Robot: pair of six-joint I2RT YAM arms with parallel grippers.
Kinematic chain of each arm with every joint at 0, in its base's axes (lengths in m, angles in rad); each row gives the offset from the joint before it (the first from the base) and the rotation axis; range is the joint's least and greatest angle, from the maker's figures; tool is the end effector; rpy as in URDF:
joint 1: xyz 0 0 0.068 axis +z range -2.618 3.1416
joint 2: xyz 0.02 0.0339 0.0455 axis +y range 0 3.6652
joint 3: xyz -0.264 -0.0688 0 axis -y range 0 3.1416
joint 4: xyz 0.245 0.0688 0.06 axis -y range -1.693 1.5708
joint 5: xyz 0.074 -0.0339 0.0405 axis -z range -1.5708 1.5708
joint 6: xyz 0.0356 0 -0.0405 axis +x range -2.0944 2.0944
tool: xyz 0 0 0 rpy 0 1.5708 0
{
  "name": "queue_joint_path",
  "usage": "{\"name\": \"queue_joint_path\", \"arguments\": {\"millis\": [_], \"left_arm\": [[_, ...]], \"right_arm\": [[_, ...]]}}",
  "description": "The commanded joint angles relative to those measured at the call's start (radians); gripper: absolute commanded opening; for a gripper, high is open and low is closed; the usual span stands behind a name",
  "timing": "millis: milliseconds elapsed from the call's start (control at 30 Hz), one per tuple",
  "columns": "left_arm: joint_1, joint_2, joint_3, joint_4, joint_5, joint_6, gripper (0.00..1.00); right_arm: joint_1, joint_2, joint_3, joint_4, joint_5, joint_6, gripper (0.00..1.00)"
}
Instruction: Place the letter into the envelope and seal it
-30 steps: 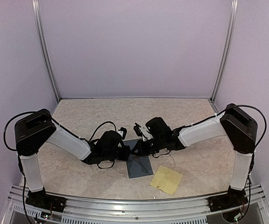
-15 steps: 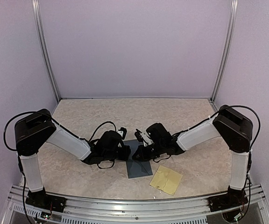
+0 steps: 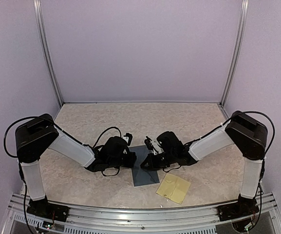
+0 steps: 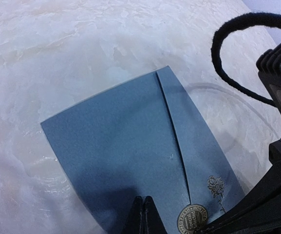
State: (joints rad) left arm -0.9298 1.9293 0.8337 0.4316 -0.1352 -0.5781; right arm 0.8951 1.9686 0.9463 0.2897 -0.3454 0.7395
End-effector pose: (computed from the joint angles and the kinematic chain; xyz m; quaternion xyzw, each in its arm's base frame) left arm 0.2216 -0.2890 0.1030 0.1278 0.8883 -0.2549 0.3602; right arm 0.2290 0.3049 0.1072 -0.1397 0.8917 0.3998 0.1598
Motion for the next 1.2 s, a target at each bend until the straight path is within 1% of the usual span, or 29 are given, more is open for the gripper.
{"name": "queue_joint_path", "arguments": {"millis": [0, 167, 367, 533, 800, 933, 1167], "left_arm": [[0.008, 0.005, -0.021, -0.068, -0.026, 0.004, 0.0], [0.008, 0.0, -0.018, -0.07, -0.021, 0.006, 0.0], [0.008, -0.001, -0.016, -0.067, -0.02, 0.004, 0.0], [0.007, -0.001, -0.015, -0.066, -0.017, 0.001, 0.0], [0.003, 0.001, -0.014, -0.066, -0.016, 0.002, 0.0], [0.003, 0.001, -0.013, -0.067, -0.016, 0.003, 0.0], [0.003, -0.001, -0.015, -0.07, -0.024, 0.006, 0.0]], "right_arm": [[-0.005, -0.011, -0.077, -0.086, 0.032, 0.03, 0.01], [-0.004, -0.077, -0.107, -0.054, -0.018, 0.025, 0.03], [-0.003, -0.124, -0.069, -0.051, -0.05, 0.005, 0.04], [-0.006, -0.093, 0.006, -0.066, -0.037, -0.015, 0.04], [-0.012, 0.008, 0.096, -0.085, -0.024, -0.03, 0.04], [-0.013, 0.041, 0.089, -0.085, -0.019, -0.024, 0.03], [-0.018, 0.038, 0.038, -0.066, 0.008, -0.002, 0.03]]}}
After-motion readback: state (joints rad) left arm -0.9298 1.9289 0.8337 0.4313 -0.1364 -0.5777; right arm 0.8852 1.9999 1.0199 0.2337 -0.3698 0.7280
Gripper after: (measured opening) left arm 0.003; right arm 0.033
